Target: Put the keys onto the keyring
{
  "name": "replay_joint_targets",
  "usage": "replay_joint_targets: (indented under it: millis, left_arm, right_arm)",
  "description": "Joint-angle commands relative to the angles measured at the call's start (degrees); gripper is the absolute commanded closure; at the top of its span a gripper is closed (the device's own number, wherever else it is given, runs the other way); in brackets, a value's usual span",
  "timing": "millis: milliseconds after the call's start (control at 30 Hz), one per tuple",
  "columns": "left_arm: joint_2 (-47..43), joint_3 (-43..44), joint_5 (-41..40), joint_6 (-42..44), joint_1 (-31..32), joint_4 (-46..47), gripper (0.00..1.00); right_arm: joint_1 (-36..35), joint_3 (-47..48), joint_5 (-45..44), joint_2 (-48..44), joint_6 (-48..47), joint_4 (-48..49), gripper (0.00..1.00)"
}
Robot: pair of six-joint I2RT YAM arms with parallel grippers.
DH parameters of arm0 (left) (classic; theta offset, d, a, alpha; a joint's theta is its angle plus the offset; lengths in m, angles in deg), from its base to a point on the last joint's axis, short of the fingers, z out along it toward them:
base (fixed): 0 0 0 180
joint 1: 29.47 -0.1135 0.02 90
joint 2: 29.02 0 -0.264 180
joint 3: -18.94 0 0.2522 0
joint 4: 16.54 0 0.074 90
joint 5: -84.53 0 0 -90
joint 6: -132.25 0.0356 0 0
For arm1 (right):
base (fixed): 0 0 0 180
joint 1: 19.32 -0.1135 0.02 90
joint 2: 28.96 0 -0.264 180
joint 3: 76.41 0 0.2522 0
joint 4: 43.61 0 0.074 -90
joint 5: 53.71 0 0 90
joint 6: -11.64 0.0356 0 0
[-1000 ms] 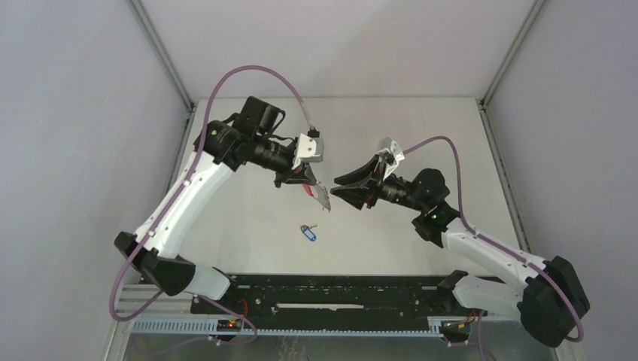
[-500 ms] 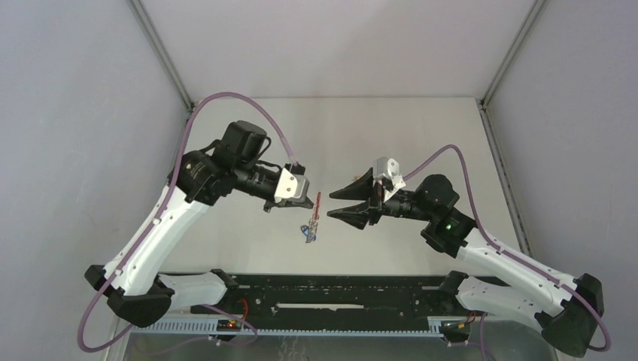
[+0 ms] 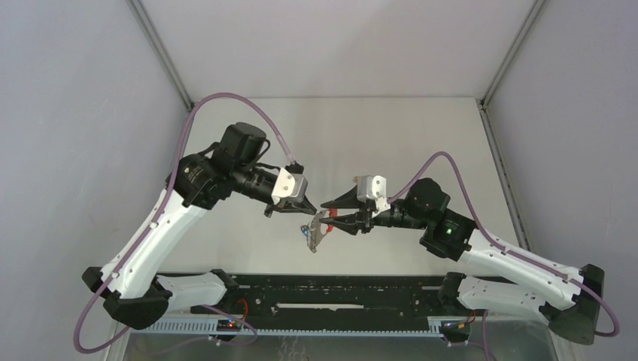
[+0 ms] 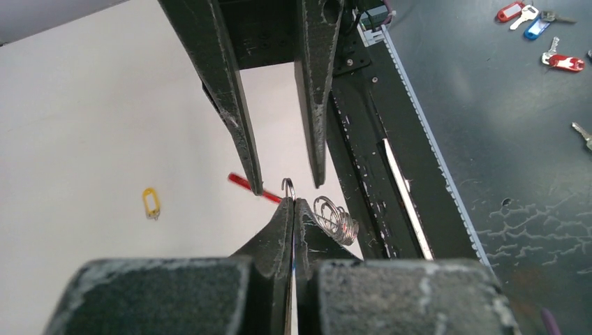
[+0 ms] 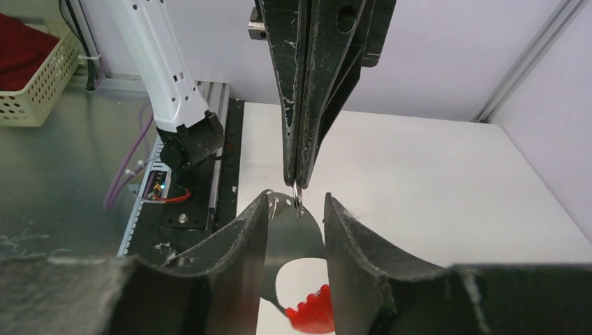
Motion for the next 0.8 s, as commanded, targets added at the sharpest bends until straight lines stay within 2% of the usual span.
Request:
replay_joint_targets:
  millis: [0,400,500,667,700,767]
  left_arm:
    - [-1.66,1.18,3.11,-2.22,0.31,1.71,1.00]
    - [-2.45,1.31,3.48,-3.78,0.31,2.82,1.00]
    - [-2.74,1.36,3.25,-3.69,0.31,2.77,1.00]
    - [-3.09,1.23,2.55,-3.87,0.26,3.15,1.00]
    - [-3.22,0.83,1.93,-4.98,0.30,4.08,0.95]
    - [-3.77,0.05,0.61,-7.16,0.31,5.80,0.67]
  right_arm:
    - [-1.89,3.63,-4.95,-0.01,-4.62,-1.50,0.59]
    - [-5.72,7.31,-9.70,2.80,-8.61,-7.23,0.85]
    - [-5.81,7.66,-9.78,2.56,-8.93,-7.85,1.00]
    - [-5.86,9.34,-9.87,2.99,-8.45,-11.35,1.00]
    - [-5.79,9.40,-9.81,2.87,-7.62,-11.05,1.00]
    - [-5.41,9.28,-9.29,2.56,-4.80,-10.51,1.00]
